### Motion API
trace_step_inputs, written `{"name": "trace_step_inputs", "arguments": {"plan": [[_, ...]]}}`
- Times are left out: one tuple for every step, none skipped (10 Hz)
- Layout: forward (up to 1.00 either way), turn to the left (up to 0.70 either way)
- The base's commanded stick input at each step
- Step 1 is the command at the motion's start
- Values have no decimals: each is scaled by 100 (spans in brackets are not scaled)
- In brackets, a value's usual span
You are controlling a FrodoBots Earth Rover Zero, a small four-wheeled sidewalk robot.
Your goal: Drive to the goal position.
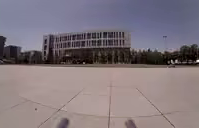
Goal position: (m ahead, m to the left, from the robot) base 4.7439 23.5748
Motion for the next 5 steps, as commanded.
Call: {"name": "trace_step_inputs", "arguments": {"plan": [[100,40],[100,40],[100,40],[100,40],[100,40]]}}
